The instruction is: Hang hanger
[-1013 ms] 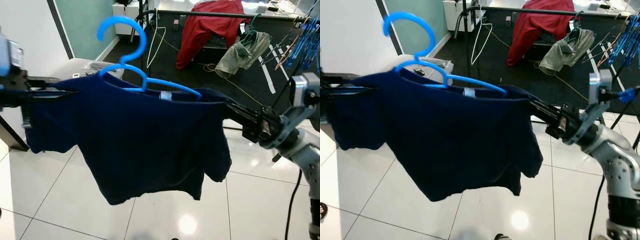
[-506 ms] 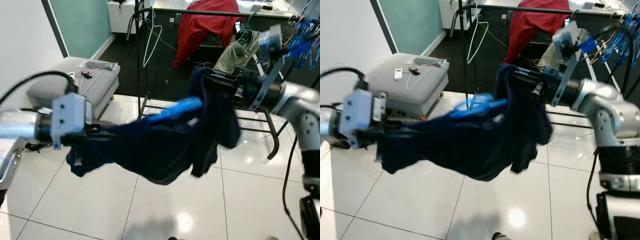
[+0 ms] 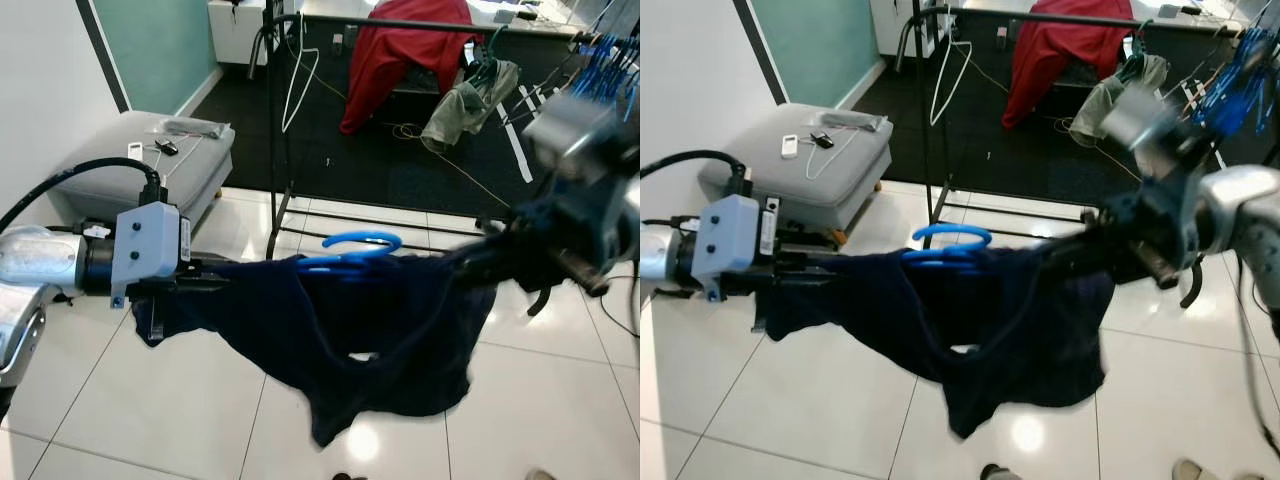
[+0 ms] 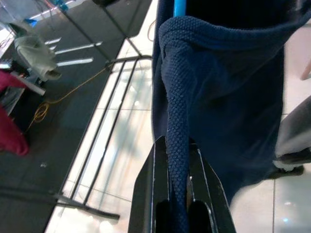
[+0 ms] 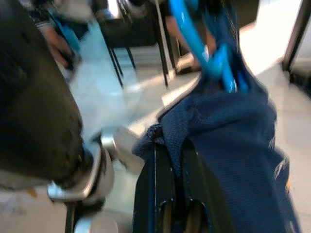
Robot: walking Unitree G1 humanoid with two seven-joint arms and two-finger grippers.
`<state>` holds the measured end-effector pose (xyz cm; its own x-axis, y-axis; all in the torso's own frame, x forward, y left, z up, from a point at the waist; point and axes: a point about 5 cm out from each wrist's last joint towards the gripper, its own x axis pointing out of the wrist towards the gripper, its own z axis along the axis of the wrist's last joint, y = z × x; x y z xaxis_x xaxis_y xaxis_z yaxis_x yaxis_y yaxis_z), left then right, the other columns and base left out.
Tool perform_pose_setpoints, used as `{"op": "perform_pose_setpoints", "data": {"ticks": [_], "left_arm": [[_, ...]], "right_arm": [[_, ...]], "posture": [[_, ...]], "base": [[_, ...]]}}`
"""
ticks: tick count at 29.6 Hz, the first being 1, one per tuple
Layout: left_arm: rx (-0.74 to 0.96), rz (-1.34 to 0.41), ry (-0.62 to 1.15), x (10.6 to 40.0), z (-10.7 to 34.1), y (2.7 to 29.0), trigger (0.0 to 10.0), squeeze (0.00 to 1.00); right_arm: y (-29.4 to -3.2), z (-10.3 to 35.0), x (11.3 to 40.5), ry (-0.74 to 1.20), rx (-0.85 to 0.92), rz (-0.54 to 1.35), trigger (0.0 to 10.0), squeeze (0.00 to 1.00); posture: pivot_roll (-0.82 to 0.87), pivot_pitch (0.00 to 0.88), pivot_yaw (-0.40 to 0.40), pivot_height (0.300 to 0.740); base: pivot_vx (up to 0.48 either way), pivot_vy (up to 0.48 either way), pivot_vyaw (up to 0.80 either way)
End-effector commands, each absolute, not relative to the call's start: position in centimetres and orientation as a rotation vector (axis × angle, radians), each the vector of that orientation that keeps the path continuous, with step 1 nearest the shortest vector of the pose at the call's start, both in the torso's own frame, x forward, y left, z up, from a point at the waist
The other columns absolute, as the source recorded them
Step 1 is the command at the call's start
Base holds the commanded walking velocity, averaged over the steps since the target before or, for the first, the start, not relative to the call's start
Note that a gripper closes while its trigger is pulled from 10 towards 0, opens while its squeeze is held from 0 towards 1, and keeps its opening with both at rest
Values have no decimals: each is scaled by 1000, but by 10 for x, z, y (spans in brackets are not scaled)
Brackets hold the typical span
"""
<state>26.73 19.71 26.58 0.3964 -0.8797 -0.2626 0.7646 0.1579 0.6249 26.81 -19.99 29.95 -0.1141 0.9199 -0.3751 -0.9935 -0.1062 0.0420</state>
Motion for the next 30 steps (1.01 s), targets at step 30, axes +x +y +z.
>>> {"op": "perform_pose_setpoints", "data": {"ticks": [30], "left_arm": [[829,-1443,-229,256,257,163,10000,0]], "right_arm": [[-186,270,264,415,-181,1778,980,0]], "posture": [[-100,76,-40,740]], "base": [[0,0,0]]}}
